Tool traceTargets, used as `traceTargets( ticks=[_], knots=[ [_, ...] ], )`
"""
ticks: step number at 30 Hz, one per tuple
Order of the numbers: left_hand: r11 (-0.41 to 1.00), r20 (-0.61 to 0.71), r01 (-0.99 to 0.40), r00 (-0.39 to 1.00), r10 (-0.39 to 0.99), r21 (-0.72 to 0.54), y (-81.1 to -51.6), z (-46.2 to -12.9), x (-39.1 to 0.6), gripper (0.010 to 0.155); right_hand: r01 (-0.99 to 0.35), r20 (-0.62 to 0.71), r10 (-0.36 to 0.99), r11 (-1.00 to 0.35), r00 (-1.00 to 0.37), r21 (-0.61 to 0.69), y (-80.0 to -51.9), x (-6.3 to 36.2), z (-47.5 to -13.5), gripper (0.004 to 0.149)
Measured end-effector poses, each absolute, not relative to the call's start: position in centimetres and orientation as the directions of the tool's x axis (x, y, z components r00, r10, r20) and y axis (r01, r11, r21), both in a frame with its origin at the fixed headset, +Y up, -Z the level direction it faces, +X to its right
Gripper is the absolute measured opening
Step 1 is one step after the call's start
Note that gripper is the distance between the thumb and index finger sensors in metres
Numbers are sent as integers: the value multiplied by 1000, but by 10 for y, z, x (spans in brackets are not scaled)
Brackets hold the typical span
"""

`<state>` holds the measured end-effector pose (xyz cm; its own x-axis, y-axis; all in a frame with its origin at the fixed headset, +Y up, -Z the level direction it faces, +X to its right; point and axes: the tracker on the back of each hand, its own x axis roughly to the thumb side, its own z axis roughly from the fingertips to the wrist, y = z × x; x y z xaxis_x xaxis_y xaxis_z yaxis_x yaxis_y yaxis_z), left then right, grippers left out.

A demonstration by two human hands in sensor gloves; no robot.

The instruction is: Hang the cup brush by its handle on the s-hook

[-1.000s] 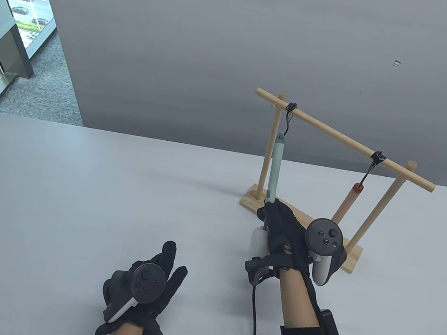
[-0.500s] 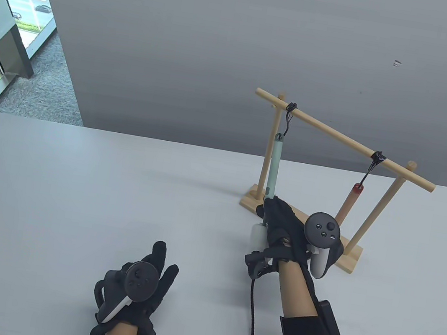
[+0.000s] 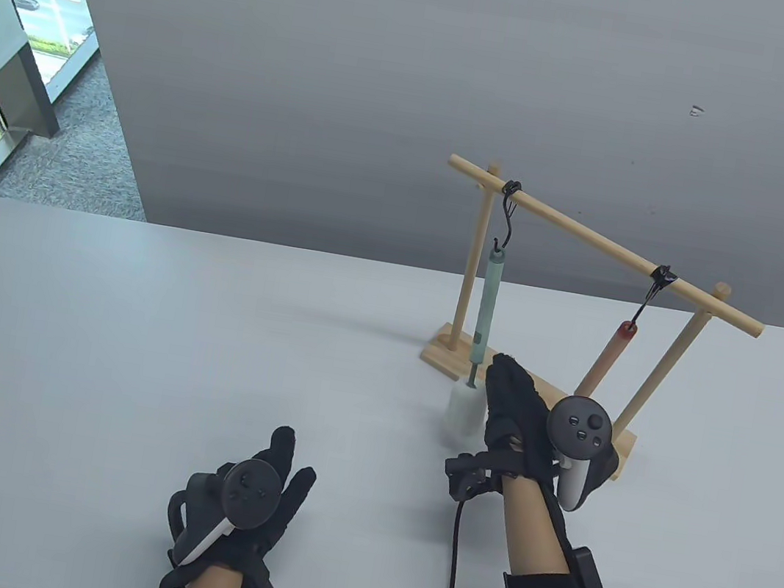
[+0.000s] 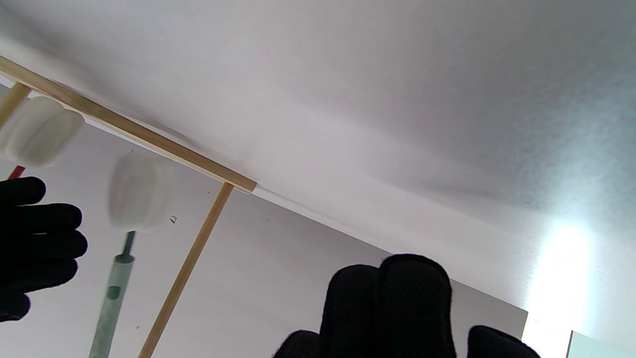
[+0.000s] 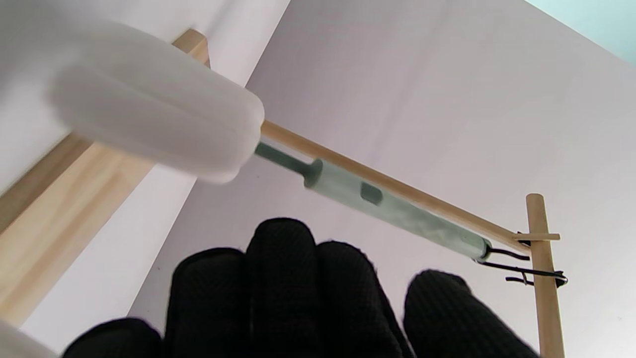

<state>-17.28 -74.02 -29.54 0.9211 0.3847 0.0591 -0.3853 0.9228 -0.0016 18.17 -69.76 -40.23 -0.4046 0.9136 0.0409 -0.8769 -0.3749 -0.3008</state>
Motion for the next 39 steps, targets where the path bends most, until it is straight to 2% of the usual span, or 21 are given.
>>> traceTargets(
  ticks=[11, 20, 26, 29, 33, 39],
  knots=[
    [919, 92, -393, 915, 393, -24, -741, -297, -167, 72, -853, 75, 880, -429, -469, -297, -695, 201, -369, 53],
    [915, 163, -400, 900, 404, -59, -739, -298, -151, 72, -818, 141, 815, -524, -562, -237, -691, 203, -335, 53],
    [925, 213, -373, 900, 381, -80, -737, -297, -138, 72, -766, 136, 758, -605, -638, -218, -695, 210, -318, 55],
    [931, 239, -354, 900, 365, -87, -736, -295, -132, 72, -728, 144, 716, -651, -683, -214, -695, 213, -310, 58],
    [941, 270, -324, 901, 340, -103, -736, -294, -122, 72, -653, 175, 629, -729, -758, -208, -698, 210, -299, 72],
    [967, 307, -234, 917, 255, -104, -739, -291, -108, 71, -435, 236, 387, -877, -891, -205, -716, 198, -288, 80]
  ],
)
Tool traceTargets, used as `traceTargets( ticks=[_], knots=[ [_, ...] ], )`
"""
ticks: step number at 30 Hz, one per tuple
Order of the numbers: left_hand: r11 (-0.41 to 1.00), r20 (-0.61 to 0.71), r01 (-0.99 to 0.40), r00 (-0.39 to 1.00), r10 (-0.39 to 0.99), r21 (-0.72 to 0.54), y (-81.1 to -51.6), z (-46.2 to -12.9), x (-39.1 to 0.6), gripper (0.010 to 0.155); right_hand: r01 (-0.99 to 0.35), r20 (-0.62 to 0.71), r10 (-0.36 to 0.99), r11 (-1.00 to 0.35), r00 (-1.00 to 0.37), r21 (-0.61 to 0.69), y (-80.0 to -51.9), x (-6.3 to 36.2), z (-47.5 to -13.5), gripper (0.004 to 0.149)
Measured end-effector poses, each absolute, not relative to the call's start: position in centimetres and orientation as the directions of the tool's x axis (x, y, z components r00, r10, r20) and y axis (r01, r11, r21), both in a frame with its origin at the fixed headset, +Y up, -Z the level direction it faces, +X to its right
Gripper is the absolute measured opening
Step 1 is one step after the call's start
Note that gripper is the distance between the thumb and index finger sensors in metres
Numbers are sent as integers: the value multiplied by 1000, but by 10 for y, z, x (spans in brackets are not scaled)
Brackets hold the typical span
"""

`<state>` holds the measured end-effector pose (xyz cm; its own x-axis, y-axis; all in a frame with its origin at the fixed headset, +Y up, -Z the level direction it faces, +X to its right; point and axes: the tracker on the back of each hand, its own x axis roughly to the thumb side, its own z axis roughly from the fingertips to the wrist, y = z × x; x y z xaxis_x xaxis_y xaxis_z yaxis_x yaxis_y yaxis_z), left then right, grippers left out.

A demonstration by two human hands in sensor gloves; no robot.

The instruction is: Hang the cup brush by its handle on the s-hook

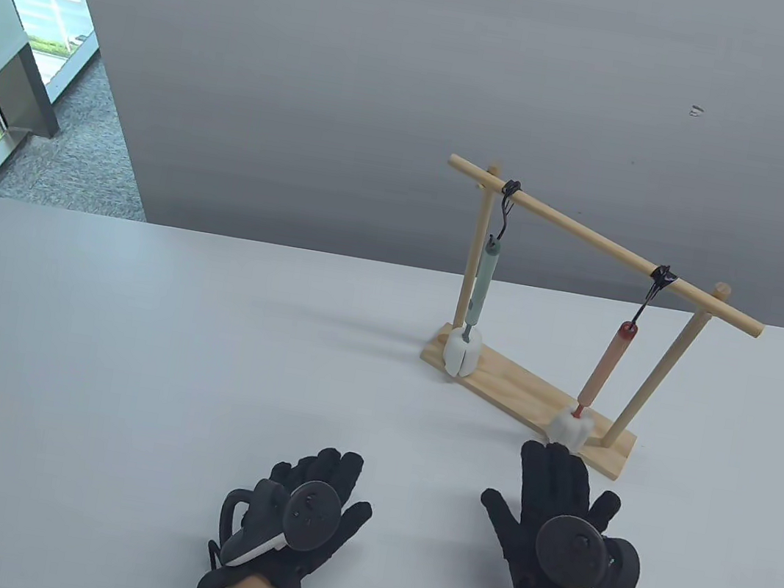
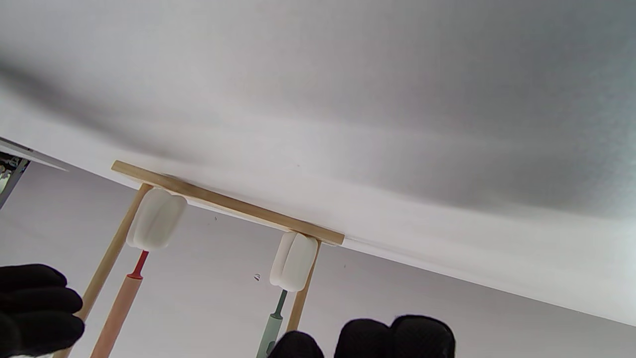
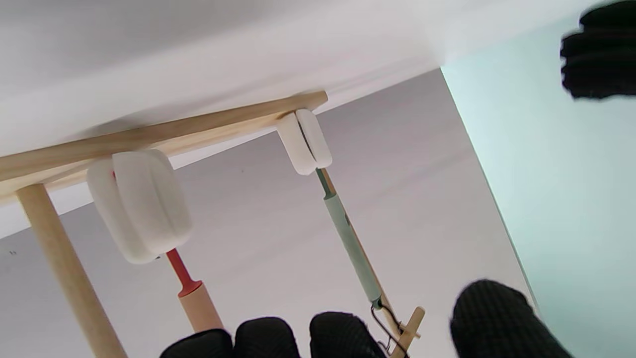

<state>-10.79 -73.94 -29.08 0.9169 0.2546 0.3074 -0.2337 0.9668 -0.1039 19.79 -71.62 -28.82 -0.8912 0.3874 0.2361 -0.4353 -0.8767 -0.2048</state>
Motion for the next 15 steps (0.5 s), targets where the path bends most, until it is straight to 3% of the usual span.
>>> traceTargets(
  ticks=[8, 15],
  knots=[
    [993, 319, 2, 947, 37, -120, -743, -286, -93, 77, -122, 295, 93, -989, -951, -80, -731, 174, -287, 86],
    [992, 328, 45, 945, -4, -118, -745, -284, -90, 81, -65, 325, 35, -995, -945, -81, -736, 168, -284, 86]
  ],
)
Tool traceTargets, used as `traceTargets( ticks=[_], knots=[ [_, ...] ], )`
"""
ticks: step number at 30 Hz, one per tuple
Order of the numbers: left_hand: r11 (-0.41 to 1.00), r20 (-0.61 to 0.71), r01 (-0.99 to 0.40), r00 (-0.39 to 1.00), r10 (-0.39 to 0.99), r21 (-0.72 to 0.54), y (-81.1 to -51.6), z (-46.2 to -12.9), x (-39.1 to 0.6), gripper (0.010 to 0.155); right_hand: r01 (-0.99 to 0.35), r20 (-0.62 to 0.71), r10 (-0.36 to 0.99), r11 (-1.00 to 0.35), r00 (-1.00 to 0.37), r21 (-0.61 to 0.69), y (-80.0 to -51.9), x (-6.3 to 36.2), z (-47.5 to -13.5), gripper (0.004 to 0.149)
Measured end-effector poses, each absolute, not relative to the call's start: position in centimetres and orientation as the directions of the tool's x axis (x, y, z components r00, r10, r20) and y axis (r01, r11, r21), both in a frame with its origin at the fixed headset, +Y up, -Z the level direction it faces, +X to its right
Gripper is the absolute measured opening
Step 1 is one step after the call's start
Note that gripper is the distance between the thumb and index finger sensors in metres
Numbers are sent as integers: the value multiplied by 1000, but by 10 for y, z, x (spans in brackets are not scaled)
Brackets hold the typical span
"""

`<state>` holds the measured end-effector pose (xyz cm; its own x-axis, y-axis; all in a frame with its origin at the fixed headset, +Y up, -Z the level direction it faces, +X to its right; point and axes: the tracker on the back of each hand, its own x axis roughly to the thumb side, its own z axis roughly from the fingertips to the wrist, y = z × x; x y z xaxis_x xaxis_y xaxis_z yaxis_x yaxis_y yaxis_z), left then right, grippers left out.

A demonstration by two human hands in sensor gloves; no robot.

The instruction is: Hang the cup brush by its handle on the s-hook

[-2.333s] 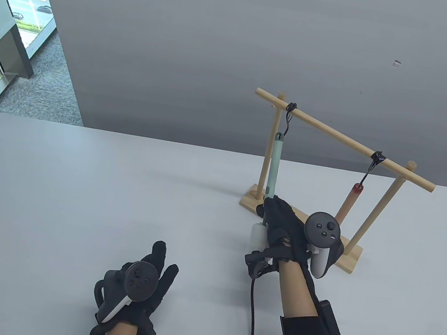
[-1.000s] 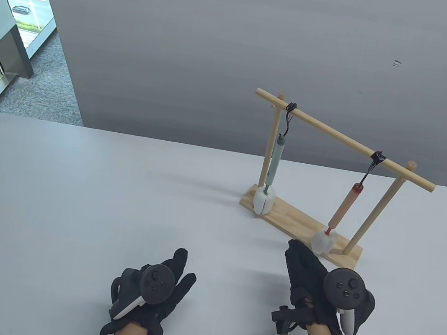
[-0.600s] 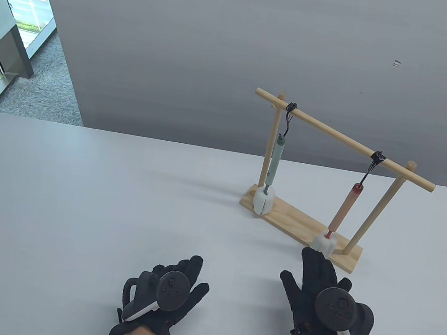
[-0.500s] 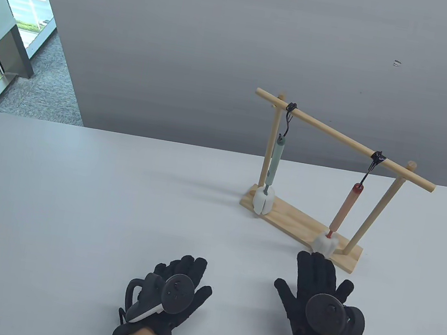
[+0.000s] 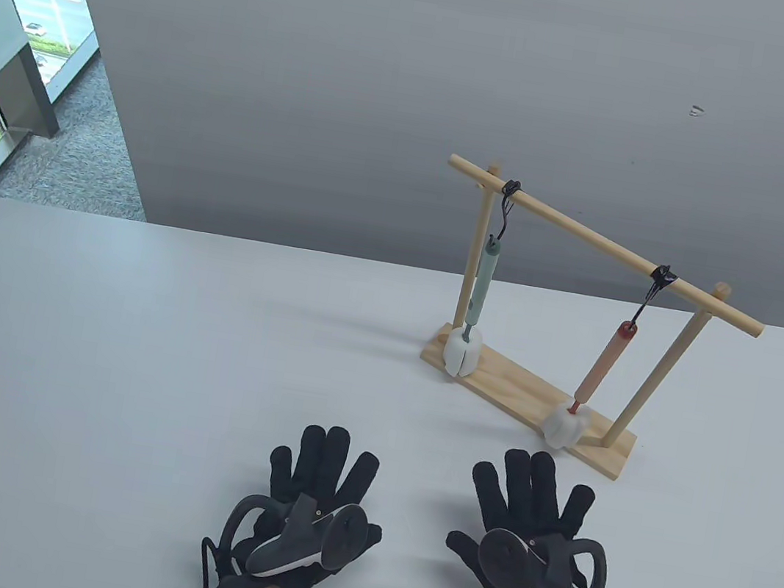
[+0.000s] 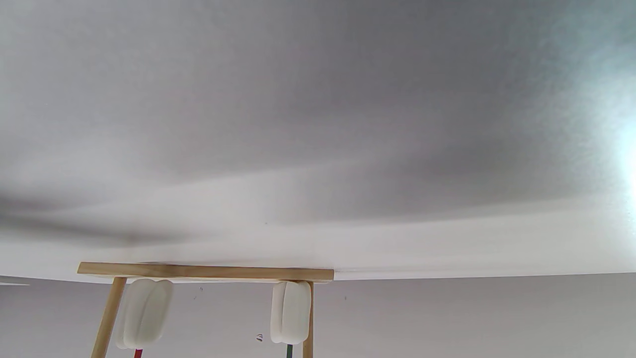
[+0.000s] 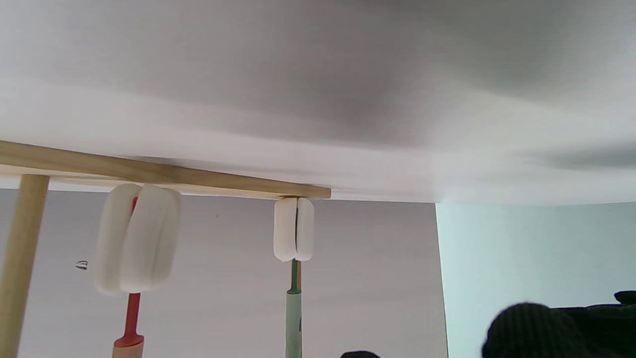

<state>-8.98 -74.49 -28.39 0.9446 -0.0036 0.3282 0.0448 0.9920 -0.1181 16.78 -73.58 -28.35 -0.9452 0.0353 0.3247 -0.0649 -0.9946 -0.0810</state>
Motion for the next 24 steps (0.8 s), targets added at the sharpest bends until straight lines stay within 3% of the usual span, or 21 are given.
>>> traceTargets(
  ticks=[24],
  knots=[
    [992, 309, 28, 951, 12, -125, -745, -286, -98, 78, -118, 341, 76, -988, -937, -104, -733, 171, -283, 79]
  ],
)
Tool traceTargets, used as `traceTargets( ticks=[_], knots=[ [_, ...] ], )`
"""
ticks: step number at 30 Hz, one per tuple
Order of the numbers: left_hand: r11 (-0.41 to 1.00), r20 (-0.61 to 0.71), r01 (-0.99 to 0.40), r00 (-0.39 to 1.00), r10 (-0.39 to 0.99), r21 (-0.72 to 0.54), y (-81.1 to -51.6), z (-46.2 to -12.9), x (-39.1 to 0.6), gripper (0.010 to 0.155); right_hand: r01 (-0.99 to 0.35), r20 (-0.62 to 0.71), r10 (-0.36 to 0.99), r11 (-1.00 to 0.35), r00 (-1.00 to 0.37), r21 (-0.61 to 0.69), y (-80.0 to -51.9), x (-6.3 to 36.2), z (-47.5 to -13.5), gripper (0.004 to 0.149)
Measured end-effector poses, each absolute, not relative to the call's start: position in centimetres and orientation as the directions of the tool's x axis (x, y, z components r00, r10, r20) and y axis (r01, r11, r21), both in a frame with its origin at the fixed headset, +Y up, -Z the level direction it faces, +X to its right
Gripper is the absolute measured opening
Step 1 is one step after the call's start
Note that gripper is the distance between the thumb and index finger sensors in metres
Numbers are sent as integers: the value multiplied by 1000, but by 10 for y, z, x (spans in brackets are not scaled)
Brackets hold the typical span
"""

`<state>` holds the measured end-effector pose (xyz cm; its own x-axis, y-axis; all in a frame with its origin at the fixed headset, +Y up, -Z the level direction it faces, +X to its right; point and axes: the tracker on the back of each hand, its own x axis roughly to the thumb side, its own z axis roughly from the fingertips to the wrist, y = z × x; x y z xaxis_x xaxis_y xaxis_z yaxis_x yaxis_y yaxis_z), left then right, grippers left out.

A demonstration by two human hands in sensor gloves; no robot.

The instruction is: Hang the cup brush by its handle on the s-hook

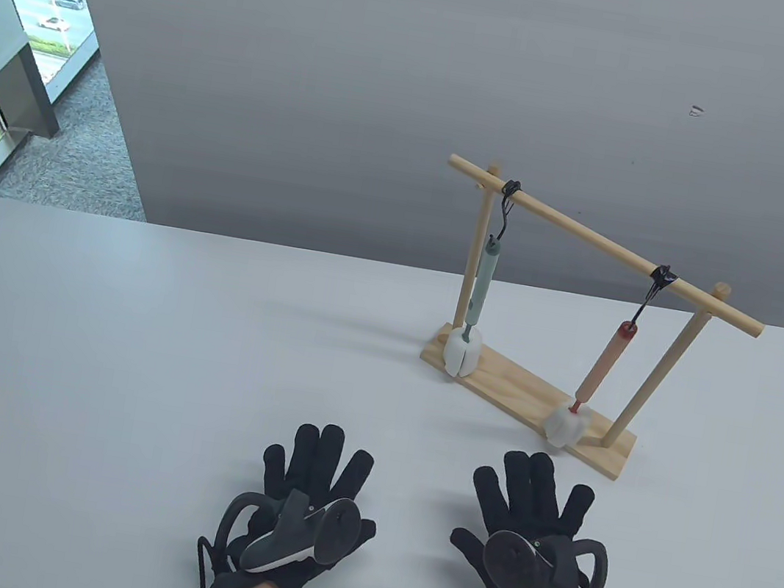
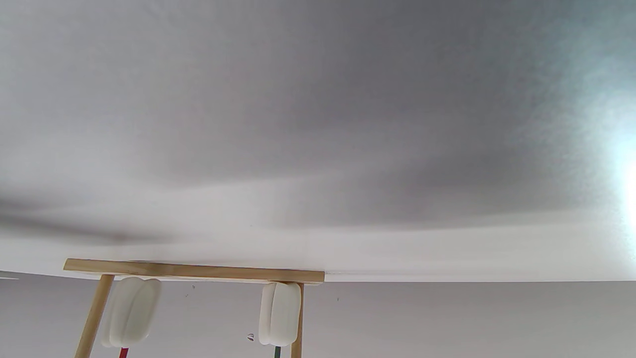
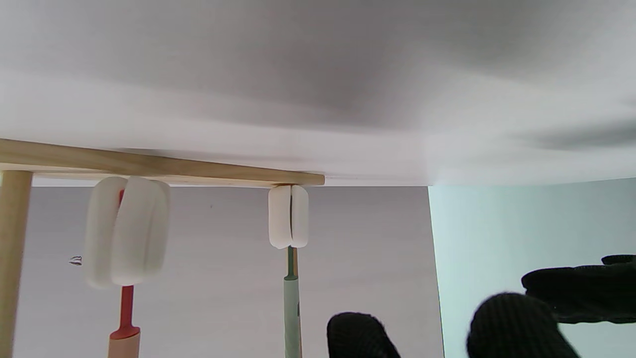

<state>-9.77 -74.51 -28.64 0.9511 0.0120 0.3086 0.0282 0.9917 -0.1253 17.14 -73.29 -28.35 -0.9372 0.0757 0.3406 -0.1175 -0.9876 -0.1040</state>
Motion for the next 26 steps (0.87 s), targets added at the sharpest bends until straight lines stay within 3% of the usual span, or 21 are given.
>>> traceTargets(
  ticks=[26],
  knots=[
    [991, 320, 37, 947, 5, -126, -745, -286, -96, 77, -110, 344, 65, -987, -937, -114, -735, 169, -283, 77]
  ],
)
